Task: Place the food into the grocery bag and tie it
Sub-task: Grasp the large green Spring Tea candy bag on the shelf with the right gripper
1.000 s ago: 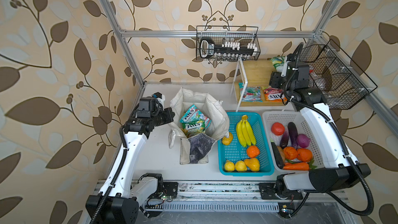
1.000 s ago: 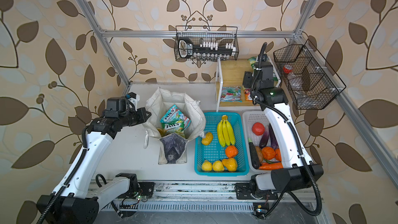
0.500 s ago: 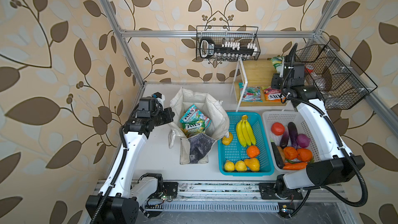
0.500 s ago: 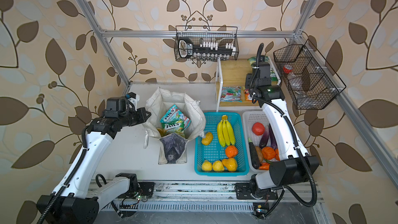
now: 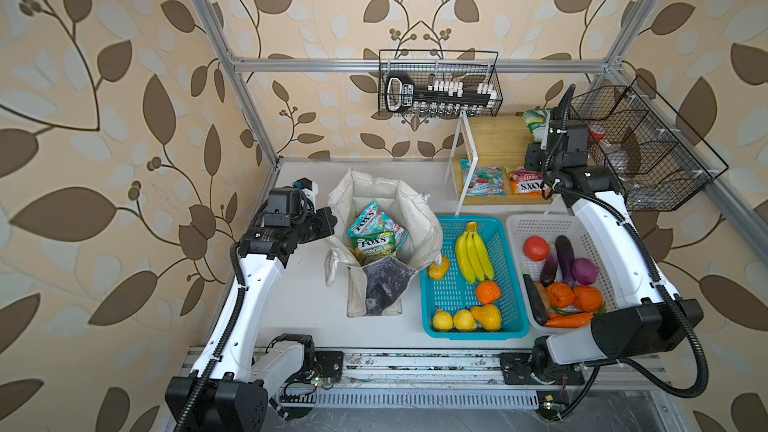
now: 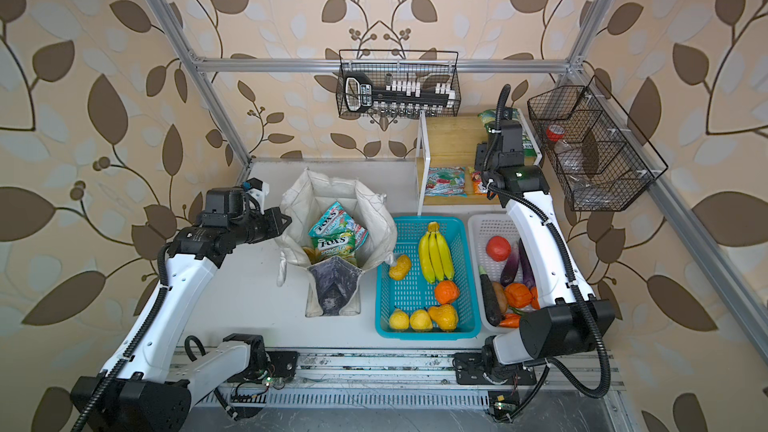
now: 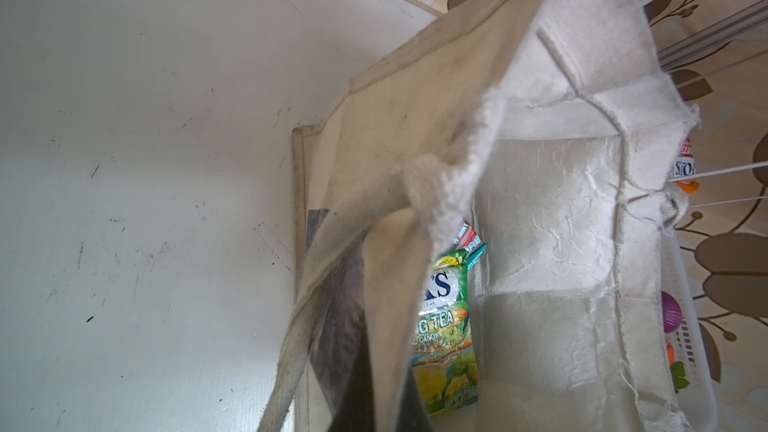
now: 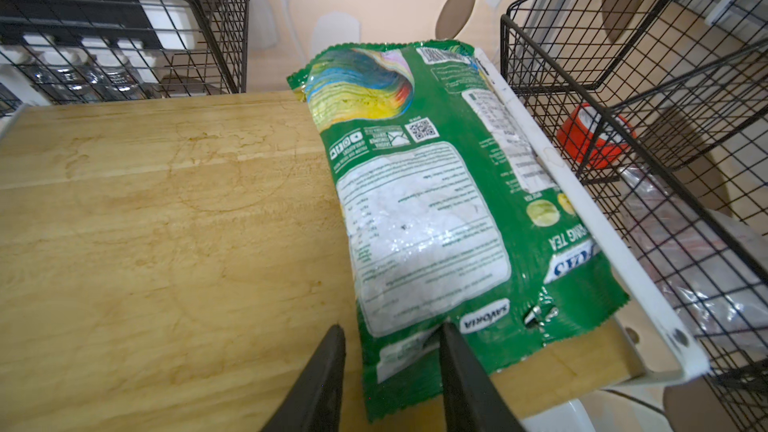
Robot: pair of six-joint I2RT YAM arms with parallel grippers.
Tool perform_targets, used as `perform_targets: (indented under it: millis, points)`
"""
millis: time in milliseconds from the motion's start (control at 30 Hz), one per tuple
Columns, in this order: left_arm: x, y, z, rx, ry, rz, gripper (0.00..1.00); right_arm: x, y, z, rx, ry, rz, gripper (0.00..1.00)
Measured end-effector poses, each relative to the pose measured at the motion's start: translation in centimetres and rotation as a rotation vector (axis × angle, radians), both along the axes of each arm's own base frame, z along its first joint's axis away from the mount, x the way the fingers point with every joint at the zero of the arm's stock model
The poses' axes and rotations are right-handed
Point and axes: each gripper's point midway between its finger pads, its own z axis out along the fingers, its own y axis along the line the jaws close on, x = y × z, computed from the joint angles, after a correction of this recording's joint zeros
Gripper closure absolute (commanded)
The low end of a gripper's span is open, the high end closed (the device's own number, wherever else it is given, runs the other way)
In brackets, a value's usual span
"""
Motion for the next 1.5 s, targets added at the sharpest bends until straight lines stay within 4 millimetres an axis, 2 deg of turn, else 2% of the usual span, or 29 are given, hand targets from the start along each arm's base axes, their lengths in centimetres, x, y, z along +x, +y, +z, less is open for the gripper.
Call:
perform_targets:
  millis: [167,300,367,533,633,733,933,1033,1200,1300,1400,1500]
  points:
    - [0.0,0.0,0.0,0.0,0.0,0.0,1.0,0.1,-0.1,-0.5,0.002,0.005,-0.005,0.75]
    - [0.0,0.0,0.0,0.0,0.0,0.0,1.0,0.2,0.0,-0.8,0.003,0.004,-0.006,0.88]
    - [0.0,0.0,0.0,0.0,0.0,0.0,1.0,0.2,0.0,-0.7,0.009,-0.004,-0.007,0.9]
    - [0.0,0.0,0.0,0.0,-0.001,0.0,1.0,0.0,0.3,-0.3,0.039,-0.036,0.011,1.0]
    - [0.0,0.0,0.0,0.0,-0.002,0.0,1.0,-0.2,1.1,0.1,0.062,-0.041,0.044,1.0]
    - [0.0,0.0,0.0,0.0,-0.001,0.0,1.0,-0.3,3.0,0.3,0.083,-0.026,0.092,1.0]
    - [0.0,0.0,0.1,0.0,-0.002,0.001,1.0,-0.7,9.4,0.2,0.109,-0.01,0.227,1.0]
    - [-0.1,0.0,0.1,0.001,-0.003,0.001,1.0,-0.7,11.1,0.1,0.127,-0.008,0.255,0.91]
    - [-0.1,0.0,0.1,0.001,-0.003,0.001,1.0,-0.3,11.7,0.1,0.171,-0.009,0.281,0.68]
    - [-0.1,0.0,0.1,0.001,-0.002,0.001,1.0,-0.2,12.0,0.6,0.217,-0.032,0.316,0.58]
    - [-0.1,0.0,0.1,0.001,-0.003,0.001,1.0,-0.6,11.4,1.4,0.289,-0.069,0.346,0.48]
    - [-0.1,0.0,0.1,0.001,-0.003,0.001,1.0,-1.0,9.3,3.0,0.35,-0.125,0.349,0.34]
